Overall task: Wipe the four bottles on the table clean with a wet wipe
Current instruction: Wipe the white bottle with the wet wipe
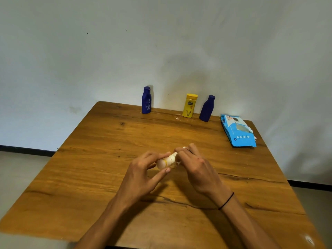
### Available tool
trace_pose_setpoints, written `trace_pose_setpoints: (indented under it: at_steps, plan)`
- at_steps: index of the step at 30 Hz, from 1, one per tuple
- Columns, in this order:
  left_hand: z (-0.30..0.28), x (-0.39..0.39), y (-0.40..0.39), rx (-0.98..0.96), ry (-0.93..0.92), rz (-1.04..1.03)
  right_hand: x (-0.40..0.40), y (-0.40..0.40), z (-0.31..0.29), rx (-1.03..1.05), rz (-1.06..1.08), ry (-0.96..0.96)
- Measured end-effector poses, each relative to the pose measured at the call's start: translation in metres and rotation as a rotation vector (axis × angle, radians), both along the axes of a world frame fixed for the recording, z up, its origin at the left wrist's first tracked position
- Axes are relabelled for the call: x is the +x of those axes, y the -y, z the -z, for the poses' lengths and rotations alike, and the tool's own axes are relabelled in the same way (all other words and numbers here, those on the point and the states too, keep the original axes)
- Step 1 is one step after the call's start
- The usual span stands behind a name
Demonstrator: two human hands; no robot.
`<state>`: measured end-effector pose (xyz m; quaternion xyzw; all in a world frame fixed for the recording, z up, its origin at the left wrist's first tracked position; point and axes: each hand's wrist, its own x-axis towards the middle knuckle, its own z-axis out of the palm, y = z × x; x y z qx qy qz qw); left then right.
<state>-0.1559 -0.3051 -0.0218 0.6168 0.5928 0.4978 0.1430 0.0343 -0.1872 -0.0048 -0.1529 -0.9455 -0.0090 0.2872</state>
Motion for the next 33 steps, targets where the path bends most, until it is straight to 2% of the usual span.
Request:
trace_pose_setpoints:
  at_steps: [1, 3, 5, 8, 10, 12, 16, 20, 25, 29, 33]
  plan:
    - [-0.003, 0.000, -0.001, 0.005, -0.013, -0.021, -0.001, -0.002, -0.002, -0.029, 0.004, 0.000]
    - [-0.004, 0.000, -0.006, -0.030, 0.106, -0.109, -0.005, -0.003, -0.005, -0.096, 0.029, -0.054]
    - [-0.001, 0.002, -0.011, -0.102, 0.331, -0.191, -0.008, -0.001, -0.005, -0.154, 0.075, -0.118]
    - [0.005, 0.006, -0.016, -0.165, 0.749, -0.196, -0.010, 0.003, -0.003, -0.234, 0.200, -0.196]
    - [0.006, 0.008, -0.015, -0.187, 0.926, -0.199, -0.012, 0.004, -0.005, -0.276, 0.272, -0.244]
    - [0.007, 0.010, -0.012, -0.211, 1.013, -0.196, -0.014, 0.004, -0.006, -0.274, 0.291, -0.254]
    - [0.011, 0.011, -0.010, -0.234, 1.089, -0.203, -0.016, 0.004, -0.002, -0.240, 0.341, -0.288]
    - [0.012, 0.017, -0.007, -0.210, 1.057, -0.179, -0.023, 0.014, 0.002, -0.189, 0.366, -0.268]
    - [0.010, 0.029, -0.004, -0.165, 0.864, -0.136, -0.038, 0.034, 0.004, -0.128, 0.202, -0.173]
    - [0.009, 0.030, 0.001, -0.139, 0.949, -0.137, -0.026, 0.035, 0.014, -0.164, 0.085, -0.143]
    - [0.010, 0.030, 0.003, -0.126, 0.990, -0.146, -0.011, 0.014, 0.014, -0.174, 0.266, -0.143]
